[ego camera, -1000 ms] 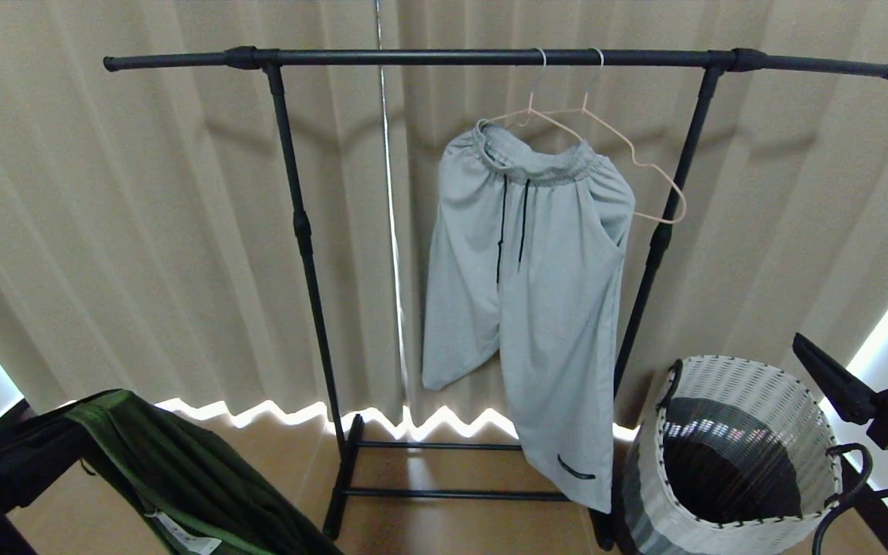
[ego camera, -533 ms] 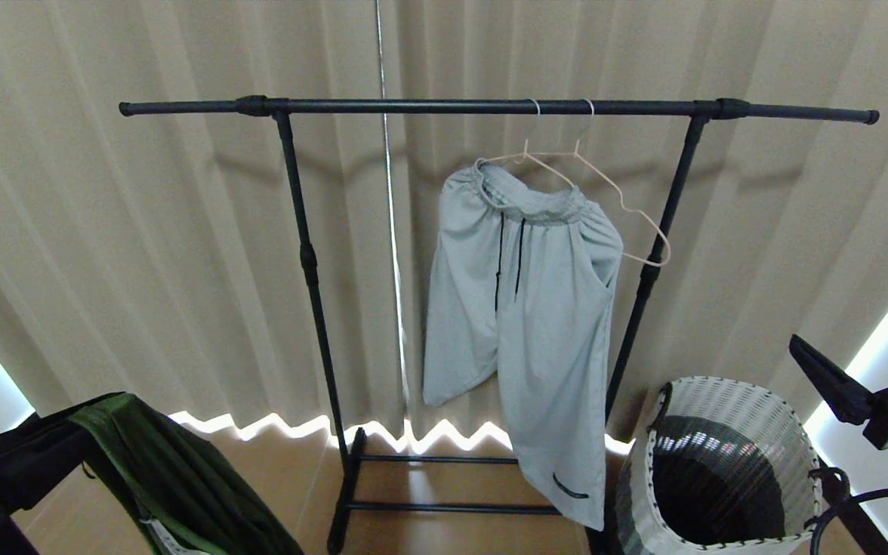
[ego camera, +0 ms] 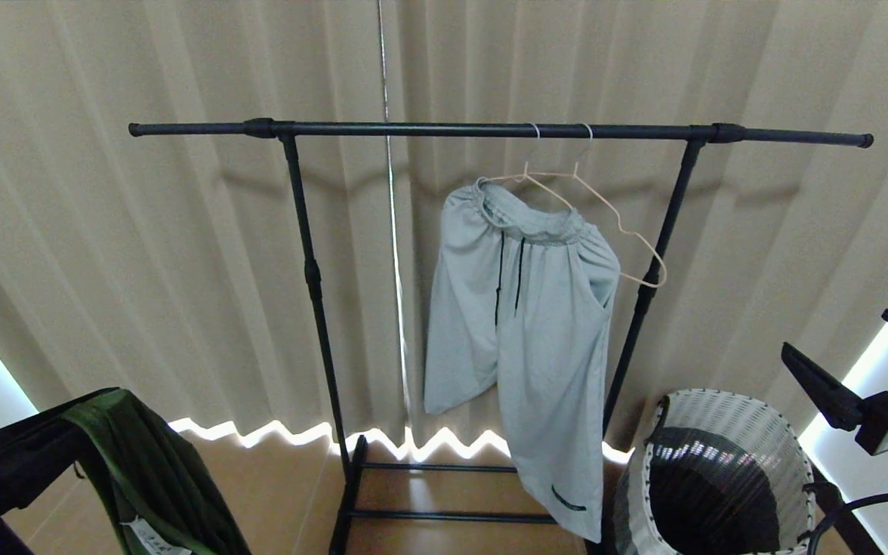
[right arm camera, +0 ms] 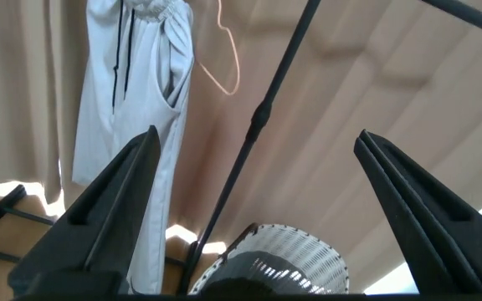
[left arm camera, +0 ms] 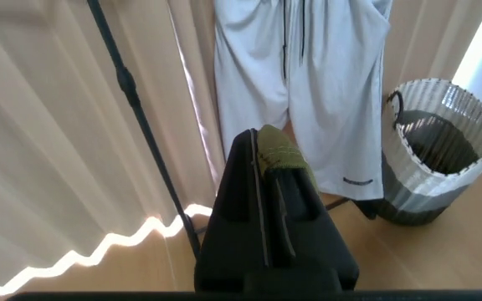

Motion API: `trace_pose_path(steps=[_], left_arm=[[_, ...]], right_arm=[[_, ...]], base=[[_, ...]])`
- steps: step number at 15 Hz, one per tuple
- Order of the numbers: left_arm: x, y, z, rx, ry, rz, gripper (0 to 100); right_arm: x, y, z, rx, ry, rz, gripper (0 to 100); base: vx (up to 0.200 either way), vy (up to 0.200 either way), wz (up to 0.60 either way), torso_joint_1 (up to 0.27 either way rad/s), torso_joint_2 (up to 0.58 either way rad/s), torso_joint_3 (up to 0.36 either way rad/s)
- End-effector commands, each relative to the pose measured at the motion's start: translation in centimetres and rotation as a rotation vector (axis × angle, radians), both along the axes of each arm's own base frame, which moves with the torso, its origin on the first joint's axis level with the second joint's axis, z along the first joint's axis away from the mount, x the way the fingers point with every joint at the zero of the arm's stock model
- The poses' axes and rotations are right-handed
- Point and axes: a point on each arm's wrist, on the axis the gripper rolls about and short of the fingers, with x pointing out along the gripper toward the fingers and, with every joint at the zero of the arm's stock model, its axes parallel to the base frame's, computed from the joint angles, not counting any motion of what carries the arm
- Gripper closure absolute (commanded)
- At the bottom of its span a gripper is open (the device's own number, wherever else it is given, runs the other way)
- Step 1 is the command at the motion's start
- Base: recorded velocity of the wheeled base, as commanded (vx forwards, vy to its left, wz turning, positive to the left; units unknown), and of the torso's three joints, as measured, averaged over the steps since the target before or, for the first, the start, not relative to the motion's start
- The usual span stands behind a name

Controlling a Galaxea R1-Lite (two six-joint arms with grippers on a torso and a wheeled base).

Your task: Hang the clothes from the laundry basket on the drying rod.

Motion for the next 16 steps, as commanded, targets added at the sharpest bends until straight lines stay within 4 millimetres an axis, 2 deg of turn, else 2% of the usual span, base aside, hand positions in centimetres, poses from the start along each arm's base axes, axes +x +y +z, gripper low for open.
trace_pose_path(steps=[1, 5, 11, 14, 16], left_arm=[[0.0, 0.0, -0.1, 0.000, 0.006, 0.001, 100], [0.0, 0.0, -0.1, 0.001, 0.004, -0.001, 100], [0.0, 0.0, -0.1, -0.005, 0.010, 0.001, 100], [0.0, 0.0, -0.1, -0.005, 0.010, 0.001, 100], [0.0, 0.0, -0.1, -0.005, 0.010, 0.001, 100]], right_arm=[[0.1, 0.0, -0.1, -0.001, 0.004, 0.000, 0], [0.1, 0.0, -0.1, -0.001, 0.007, 0.002, 0], [-0.6, 0.2, -0.8, 0.054, 0.041, 0.086, 0], [-0.6, 0.4, -1.3, 0.085, 0.076, 0.139, 0], [0.1, 1.1, -1.7, 0.083, 0.110, 0.194, 0]], base=[[0.000, -0.200, 0.00, 0.007, 0.00, -0.007], [0.000, -0.200, 0.00, 0.008, 0.00, -0.001], [0.000, 0.000, 0.00, 0.000, 0.00, 0.000], [0.200, 0.000, 0.00, -0.007, 0.00, 0.004], [0.200, 0.000, 0.00, 0.007, 0.00, 0.002]])
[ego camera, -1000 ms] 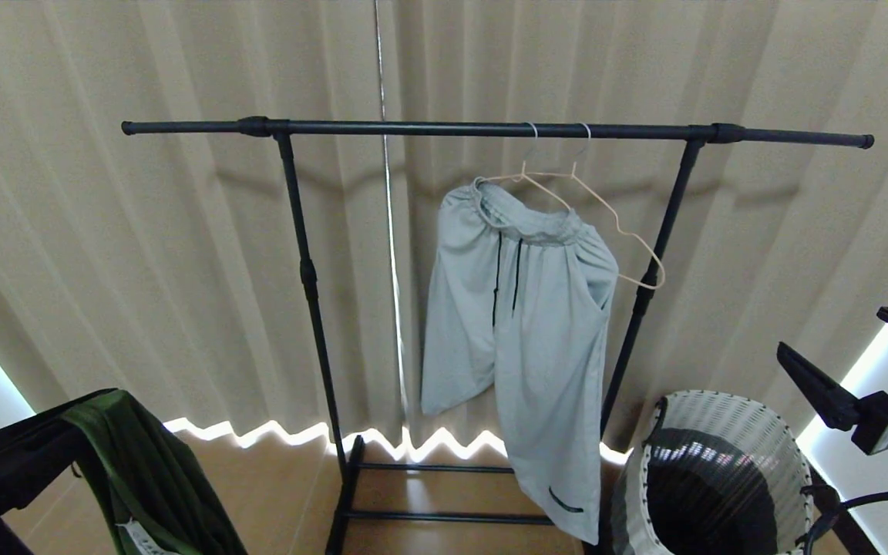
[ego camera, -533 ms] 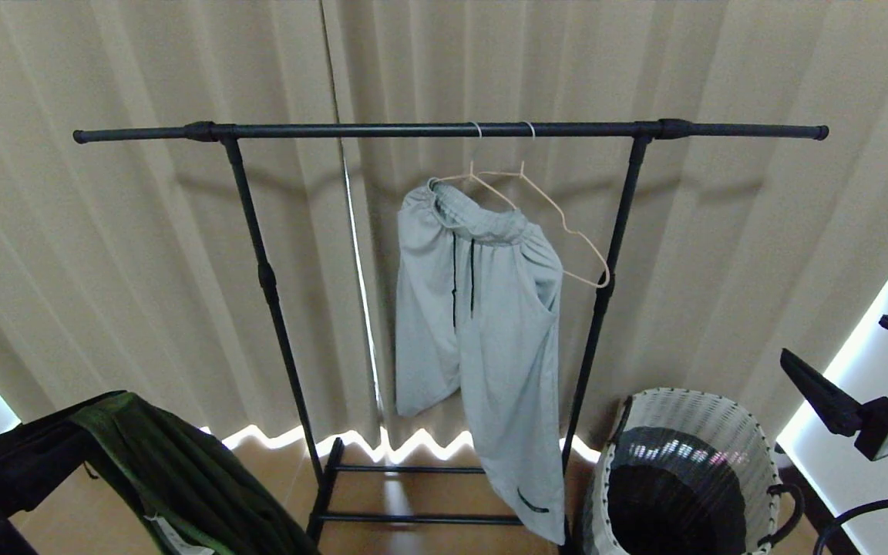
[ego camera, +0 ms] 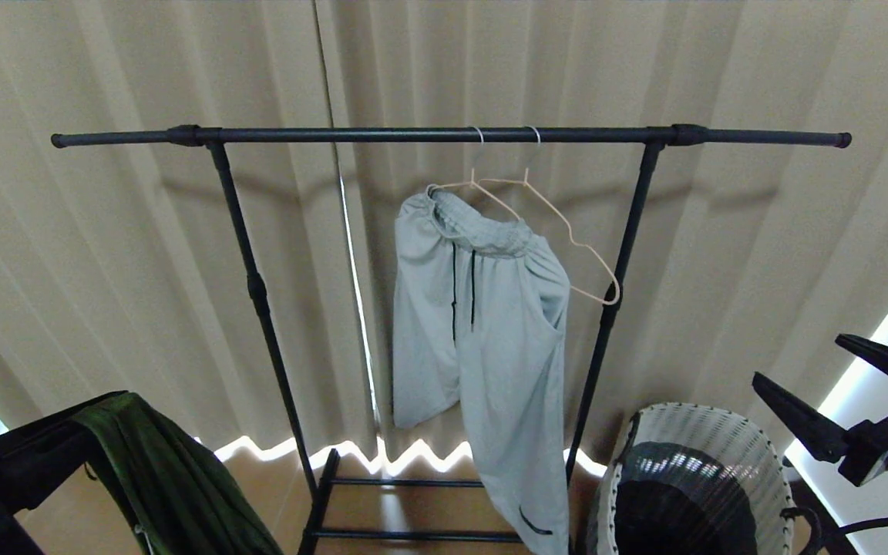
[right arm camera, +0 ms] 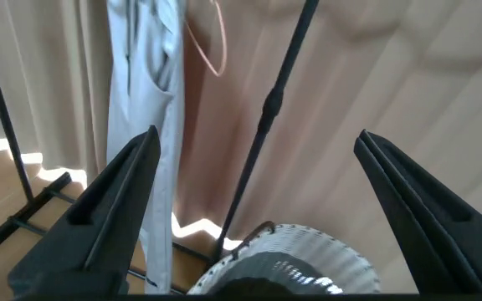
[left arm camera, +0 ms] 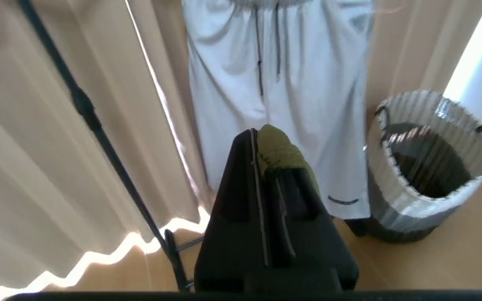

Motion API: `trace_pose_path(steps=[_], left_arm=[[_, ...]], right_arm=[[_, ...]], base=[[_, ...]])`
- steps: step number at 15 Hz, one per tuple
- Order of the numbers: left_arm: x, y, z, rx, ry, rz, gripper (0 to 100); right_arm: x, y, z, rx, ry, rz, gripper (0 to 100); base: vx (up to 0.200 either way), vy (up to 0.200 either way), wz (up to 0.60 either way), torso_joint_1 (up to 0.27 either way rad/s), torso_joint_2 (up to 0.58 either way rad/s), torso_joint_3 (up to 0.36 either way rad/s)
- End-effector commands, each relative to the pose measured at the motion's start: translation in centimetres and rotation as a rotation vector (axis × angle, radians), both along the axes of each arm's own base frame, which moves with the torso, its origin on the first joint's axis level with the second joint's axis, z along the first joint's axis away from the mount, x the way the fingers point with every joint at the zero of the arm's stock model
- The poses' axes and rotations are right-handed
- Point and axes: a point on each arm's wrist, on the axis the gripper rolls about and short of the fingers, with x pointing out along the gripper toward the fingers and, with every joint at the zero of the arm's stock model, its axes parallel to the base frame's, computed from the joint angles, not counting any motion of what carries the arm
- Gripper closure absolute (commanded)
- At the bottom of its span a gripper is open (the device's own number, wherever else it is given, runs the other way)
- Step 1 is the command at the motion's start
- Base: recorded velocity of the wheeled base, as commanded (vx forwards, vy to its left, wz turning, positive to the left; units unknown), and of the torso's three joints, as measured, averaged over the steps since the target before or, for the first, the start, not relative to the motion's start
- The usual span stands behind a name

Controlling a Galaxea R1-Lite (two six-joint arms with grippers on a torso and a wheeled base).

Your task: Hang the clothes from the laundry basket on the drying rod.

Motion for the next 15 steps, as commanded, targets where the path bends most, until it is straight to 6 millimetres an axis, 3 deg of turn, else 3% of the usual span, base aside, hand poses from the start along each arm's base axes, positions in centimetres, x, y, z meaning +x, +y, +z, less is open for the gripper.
trace_pose_path(steps=[1, 4, 7, 12, 13, 15], left_arm=[[0.0, 0.0, 0.0, 0.000, 0.002, 0.000, 100], [0.1, 0.0, 0.0, 0.001, 0.003, 0.000, 100], [0.0, 0.0, -0.2, 0.001, 0.011, 0.003, 100], [0.2, 0.4, -0.5, 0.011, 0.024, 0.047, 100], [0.2, 0.4, -0.7, 0.013, 0.027, 0.047, 100], [0.1, 0.4, -1.0, 0.034, 0.029, 0.045, 100]], right_arm=[[0.8, 0.4, -0.5, -0.004, 0.035, 0.028, 0], [1.8, 0.7, -1.0, -0.005, 0.075, 0.037, 0], [2.6, 1.2, -0.1, -0.007, 0.080, 0.068, 0], [2.9, 3.5, 3.1, 0.048, 0.140, 0.178, 0], [3.9, 3.9, 4.9, 0.060, 0.190, 0.184, 0], [5.6, 4.3, 6.3, 0.065, 0.227, 0.175, 0]], base=[[0.200, 0.000, 0.00, 0.012, 0.01, 0.002], [0.200, 0.000, 0.00, -0.001, 0.00, 0.002], [0.200, 0.000, 0.00, 0.007, 0.01, 0.004], [0.160, 0.000, 0.00, 0.002, 0.00, 0.004], [0.000, 0.000, 0.00, 0.000, 0.00, 0.000], [0.000, 0.000, 0.00, 0.000, 0.00, 0.000]])
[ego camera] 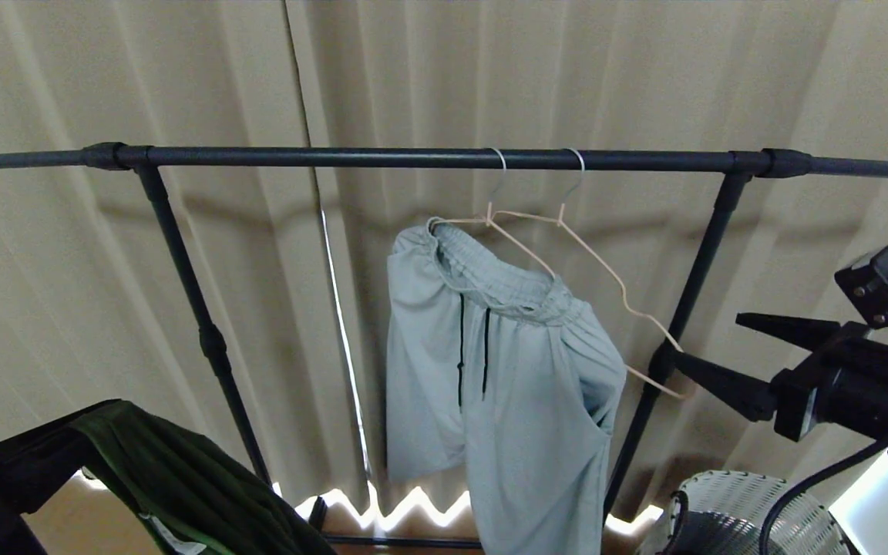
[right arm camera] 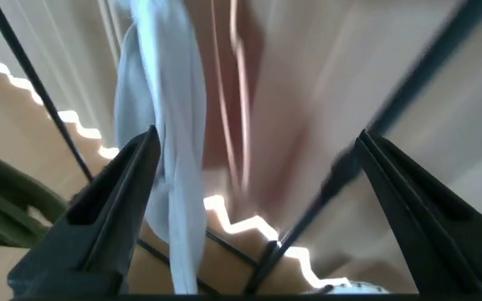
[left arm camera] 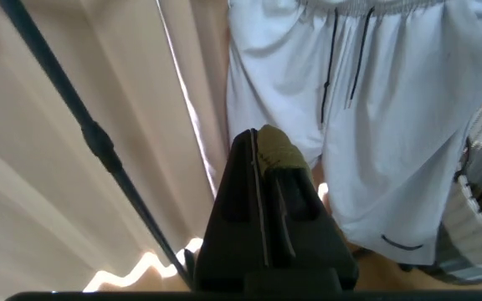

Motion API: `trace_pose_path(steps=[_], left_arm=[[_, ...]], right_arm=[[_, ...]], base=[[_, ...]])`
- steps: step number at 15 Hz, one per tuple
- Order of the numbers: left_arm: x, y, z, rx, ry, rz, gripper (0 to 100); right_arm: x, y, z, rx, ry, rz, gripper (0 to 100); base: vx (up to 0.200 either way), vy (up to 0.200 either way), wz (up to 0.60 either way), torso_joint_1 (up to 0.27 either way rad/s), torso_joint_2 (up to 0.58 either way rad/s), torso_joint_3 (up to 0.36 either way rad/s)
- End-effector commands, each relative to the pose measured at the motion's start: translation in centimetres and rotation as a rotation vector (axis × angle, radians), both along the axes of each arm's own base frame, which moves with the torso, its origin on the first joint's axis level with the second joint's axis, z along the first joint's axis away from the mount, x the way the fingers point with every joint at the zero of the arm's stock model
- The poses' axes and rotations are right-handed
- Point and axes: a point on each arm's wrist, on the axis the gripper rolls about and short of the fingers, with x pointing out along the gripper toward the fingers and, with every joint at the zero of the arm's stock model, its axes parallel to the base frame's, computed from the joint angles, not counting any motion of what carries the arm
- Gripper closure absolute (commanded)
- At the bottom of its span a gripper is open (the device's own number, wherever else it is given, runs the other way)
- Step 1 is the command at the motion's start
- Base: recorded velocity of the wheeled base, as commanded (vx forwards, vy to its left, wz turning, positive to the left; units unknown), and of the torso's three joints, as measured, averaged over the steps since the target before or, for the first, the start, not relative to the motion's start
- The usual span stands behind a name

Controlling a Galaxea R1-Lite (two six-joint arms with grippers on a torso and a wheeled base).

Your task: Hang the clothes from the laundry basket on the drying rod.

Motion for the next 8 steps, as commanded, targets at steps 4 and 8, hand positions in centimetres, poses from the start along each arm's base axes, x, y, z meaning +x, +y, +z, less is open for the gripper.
trace_pose_path(steps=[4, 8], left_arm=[[-0.1, 0.0, -0.6, 0.025, 0.011, -0.003, 100], [-0.2, 0.0, -0.6, 0.025, 0.008, -0.003, 100]], right_arm=[[5.1, 1.5, 4.0, -0.009, 0.076, 0.004, 0], [8.5, 3.3, 4.1, -0.037, 0.154, 0.021, 0]], base=[[0.000, 0.000, 0.00, 0.000, 0.00, 0.000], [0.000, 0.000, 0.00, 0.000, 0.00, 0.000]])
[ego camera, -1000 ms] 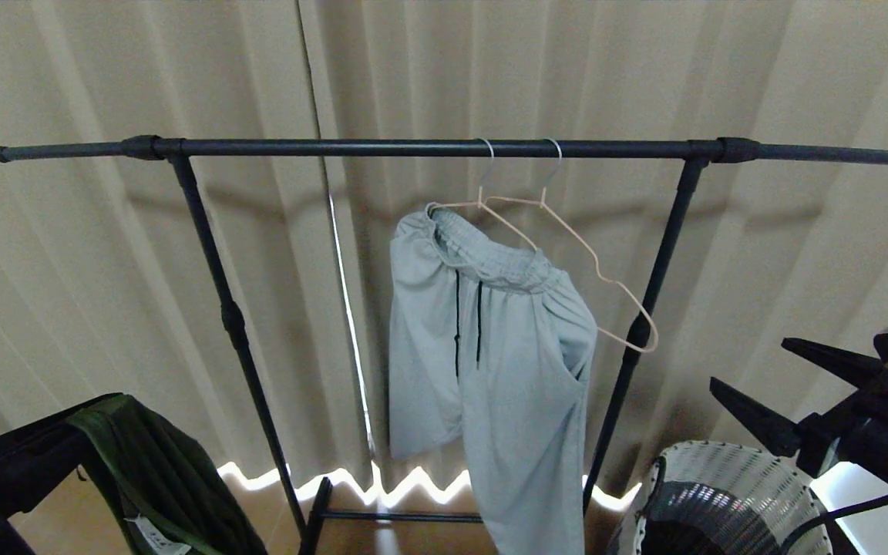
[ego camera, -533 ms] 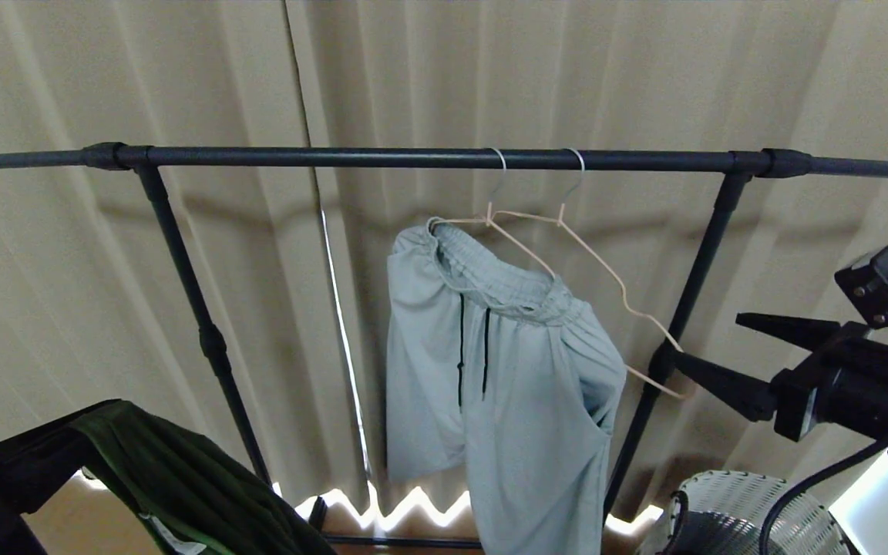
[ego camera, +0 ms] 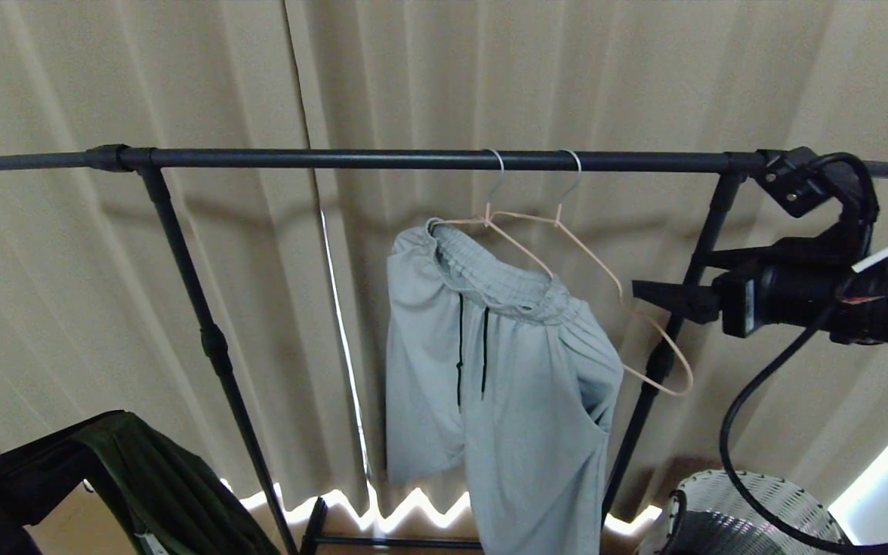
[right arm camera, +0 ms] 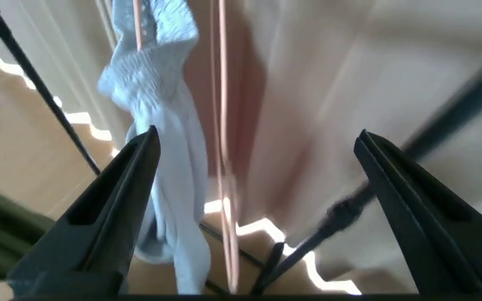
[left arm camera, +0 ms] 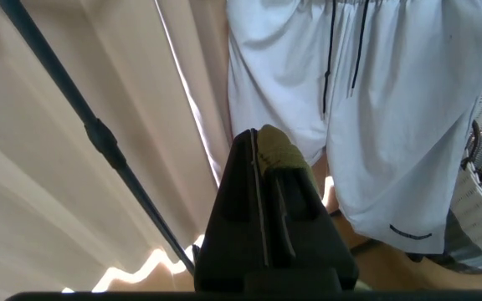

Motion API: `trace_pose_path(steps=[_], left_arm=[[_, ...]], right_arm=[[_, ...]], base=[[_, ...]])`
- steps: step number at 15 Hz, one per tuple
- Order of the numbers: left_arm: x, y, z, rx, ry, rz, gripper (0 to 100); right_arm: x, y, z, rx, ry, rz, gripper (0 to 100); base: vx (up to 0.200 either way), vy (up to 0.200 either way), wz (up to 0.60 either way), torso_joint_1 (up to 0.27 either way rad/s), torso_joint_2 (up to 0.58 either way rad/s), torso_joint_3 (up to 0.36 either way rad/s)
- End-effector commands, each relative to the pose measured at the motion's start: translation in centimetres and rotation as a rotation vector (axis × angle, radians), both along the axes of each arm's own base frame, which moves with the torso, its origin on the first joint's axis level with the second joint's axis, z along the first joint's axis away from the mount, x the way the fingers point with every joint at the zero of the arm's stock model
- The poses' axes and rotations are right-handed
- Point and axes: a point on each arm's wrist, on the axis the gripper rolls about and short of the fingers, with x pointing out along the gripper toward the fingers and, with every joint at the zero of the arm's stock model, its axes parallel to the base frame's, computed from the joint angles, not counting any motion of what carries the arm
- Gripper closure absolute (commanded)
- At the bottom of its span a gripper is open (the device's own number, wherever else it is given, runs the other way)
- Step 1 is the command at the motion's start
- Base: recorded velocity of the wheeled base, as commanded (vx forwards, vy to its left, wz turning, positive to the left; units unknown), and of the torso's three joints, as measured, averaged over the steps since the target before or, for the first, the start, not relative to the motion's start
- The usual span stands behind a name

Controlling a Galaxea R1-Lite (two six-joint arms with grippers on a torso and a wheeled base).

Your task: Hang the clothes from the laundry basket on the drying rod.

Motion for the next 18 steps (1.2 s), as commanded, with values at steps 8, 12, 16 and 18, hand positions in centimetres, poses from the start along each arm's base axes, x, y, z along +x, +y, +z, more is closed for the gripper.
trace_pose_path(steps=[8, 12, 16, 18], left_arm=[[0.0, 0.0, -0.1, 0.002, 0.003, 0.000, 100], [0.0, 0.0, -0.1, 0.002, 0.005, -0.001, 100], [0.0, 0.0, -0.3, 0.004, 0.011, -0.001, 100], [0.0, 0.0, -0.3, 0.004, 0.012, -0.001, 100]], right_arm=[[5.8, 3.2, -3.0, -0.086, 0.119, -0.043, 0], [6.4, 4.1, -2.7, -0.107, 0.150, -0.039, 0], [6.6, 4.4, -2.9, -0.114, 0.165, -0.029, 0], [6.5, 4.4, -3.0, -0.116, 0.169, -0.029, 0]], base=[[0.000, 0.000, 0.00, 0.000, 0.00, 0.000], [0.000, 0.000, 0.00, 0.000, 0.00, 0.000], [0.000, 0.000, 0.00, 0.000, 0.00, 0.000], [0.000, 0.000, 0.00, 0.000, 0.00, 0.000]])
